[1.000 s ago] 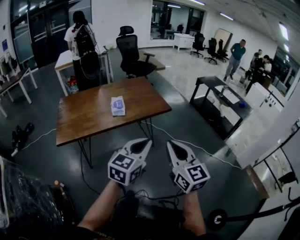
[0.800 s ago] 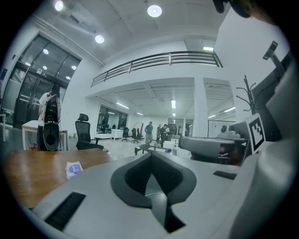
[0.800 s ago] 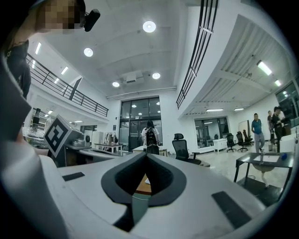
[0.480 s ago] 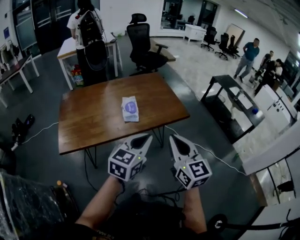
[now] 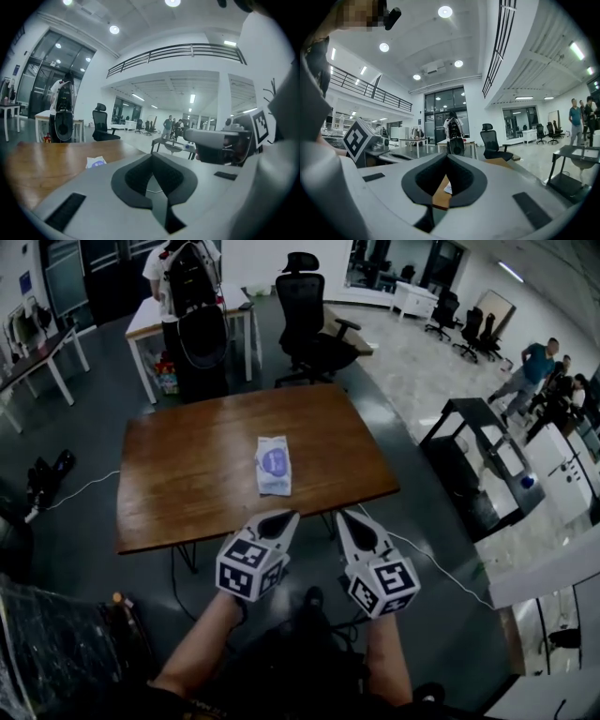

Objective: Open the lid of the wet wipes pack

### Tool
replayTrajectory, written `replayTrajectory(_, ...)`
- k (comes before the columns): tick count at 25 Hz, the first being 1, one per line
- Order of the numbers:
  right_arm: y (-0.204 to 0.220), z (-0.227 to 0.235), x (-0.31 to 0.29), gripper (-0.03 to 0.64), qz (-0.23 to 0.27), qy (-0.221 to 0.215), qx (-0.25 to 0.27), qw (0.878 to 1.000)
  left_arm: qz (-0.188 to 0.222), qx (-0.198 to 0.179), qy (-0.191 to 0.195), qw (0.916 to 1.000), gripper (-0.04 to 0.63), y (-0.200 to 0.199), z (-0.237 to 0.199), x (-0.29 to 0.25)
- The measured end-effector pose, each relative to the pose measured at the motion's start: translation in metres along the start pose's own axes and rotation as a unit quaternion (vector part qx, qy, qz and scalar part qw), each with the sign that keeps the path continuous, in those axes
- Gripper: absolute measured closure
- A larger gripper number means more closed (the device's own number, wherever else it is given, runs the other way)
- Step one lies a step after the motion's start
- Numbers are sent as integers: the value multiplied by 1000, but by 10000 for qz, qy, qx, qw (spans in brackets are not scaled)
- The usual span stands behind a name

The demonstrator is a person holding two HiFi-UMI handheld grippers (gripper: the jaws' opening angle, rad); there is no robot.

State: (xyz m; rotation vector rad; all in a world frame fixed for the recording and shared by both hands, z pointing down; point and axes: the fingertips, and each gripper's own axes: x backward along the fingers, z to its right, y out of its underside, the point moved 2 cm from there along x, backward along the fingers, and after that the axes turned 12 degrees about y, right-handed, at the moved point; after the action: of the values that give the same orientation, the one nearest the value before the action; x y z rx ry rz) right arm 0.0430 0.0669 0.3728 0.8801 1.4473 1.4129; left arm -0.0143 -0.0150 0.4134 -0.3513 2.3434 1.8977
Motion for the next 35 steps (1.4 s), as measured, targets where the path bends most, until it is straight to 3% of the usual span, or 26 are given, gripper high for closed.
replayTrajectory(11, 35, 57, -108, 606, -319, -845, -93, 9959, -235, -100, -1053, 9941, 590, 14, -83, -64)
replayTrajectory(21, 81, 76, -181, 606, -1041, -1967, 237, 9746, -912, 247, -2051, 9742, 591, 45, -149, -96)
replayTrajectory(32, 89, 78, -233, 606, -1551, -1977, 529, 9665, -1316, 823, -2377, 9589, 588, 88, -215, -132)
replayTrajectory(35, 89, 78, -250, 606, -1648, -1918, 717, 9648, -1384, 890, -2290, 9594, 491, 95, -229, -147)
